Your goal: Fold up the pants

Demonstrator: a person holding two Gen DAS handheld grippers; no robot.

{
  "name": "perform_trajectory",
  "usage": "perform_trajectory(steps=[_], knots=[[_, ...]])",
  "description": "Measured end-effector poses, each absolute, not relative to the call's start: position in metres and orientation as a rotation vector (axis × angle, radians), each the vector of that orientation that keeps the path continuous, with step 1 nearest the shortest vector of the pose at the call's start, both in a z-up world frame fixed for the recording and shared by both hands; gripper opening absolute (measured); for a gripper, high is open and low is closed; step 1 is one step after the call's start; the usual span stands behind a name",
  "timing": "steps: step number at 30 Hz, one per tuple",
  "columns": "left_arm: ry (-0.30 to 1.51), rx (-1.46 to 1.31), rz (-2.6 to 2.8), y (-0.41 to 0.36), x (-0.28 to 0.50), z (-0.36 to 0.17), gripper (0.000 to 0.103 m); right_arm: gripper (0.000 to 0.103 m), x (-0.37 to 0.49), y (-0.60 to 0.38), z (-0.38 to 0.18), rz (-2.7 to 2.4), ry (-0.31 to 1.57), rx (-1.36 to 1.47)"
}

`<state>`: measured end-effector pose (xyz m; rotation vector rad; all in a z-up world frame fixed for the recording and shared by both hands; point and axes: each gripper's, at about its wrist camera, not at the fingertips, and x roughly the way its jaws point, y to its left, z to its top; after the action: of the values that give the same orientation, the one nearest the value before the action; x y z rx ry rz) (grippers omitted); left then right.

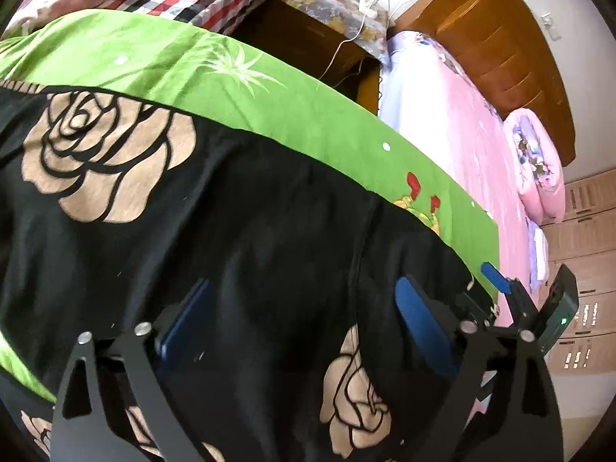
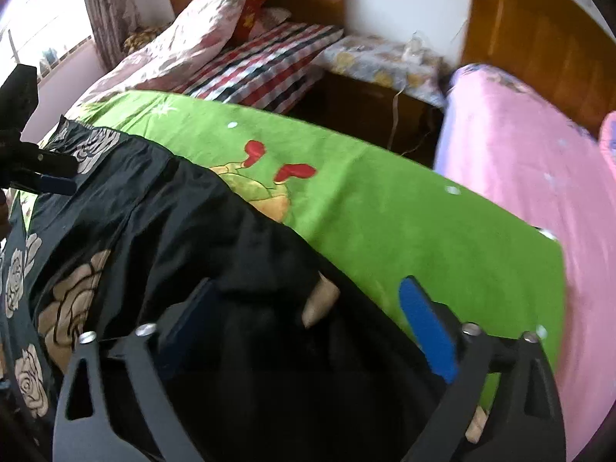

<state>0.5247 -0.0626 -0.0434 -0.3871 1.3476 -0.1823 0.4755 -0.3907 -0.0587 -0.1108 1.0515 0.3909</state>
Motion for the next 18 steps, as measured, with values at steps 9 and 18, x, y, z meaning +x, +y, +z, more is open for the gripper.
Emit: perform_trajectory(steps=[9, 18], knots=[[1.34, -0.415, -0.201, -0.073, 0.54, -0.043, 0.085, 0.014, 0.43, -0.368, -0.048, 0.464, 0.94, -0.243], [1.381, -0.461, -0.226, -0.115, 0.536, -0.046, 0.084, 0.012, 0.338, -0.341, -0.025, 0.453, 0.785, -0.318]])
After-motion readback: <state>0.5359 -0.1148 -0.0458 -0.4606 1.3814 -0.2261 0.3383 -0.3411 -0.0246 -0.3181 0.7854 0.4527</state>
